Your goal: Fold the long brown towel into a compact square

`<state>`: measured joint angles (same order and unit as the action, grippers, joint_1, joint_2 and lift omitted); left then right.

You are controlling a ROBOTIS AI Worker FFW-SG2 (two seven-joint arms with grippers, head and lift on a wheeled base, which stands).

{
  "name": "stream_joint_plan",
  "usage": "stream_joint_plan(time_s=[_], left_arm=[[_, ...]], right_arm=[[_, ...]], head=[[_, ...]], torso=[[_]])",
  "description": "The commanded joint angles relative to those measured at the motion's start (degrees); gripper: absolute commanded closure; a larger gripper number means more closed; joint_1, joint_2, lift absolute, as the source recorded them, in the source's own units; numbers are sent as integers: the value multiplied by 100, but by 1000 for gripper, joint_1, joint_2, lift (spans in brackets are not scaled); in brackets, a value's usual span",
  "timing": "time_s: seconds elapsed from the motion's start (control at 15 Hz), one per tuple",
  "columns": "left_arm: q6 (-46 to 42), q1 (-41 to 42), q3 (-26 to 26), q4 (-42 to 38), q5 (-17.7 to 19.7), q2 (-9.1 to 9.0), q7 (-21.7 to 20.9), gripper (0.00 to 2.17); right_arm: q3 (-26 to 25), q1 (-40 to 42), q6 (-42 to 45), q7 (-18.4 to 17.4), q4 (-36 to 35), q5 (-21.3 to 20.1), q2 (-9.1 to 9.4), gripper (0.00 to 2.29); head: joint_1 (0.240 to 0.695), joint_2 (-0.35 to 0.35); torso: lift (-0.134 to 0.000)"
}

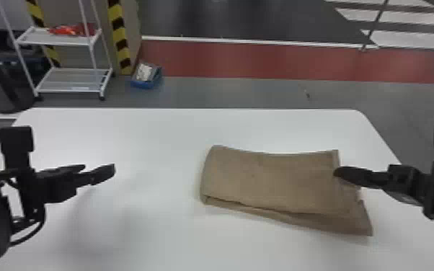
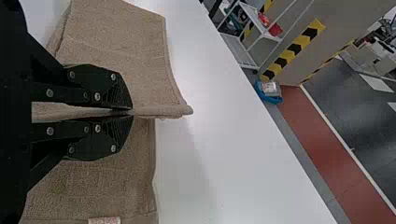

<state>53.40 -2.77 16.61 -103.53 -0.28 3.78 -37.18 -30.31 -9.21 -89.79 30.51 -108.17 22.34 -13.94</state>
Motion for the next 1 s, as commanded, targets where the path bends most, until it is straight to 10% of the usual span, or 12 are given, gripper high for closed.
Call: stream_joint_plan(time_s=[0.0,0.93], left_arm=[[0,-13,0,0,-7,9,-17,87],[0,-57,9,35,-33,18,-26,87]], right_arm=[[34,42,-30,8,-73,25,40,1021],[-1126,728,-30,34,-749,1255,-56,1021]], head=[[695,-75],[695,-83]], torso=[[-124],[-124]])
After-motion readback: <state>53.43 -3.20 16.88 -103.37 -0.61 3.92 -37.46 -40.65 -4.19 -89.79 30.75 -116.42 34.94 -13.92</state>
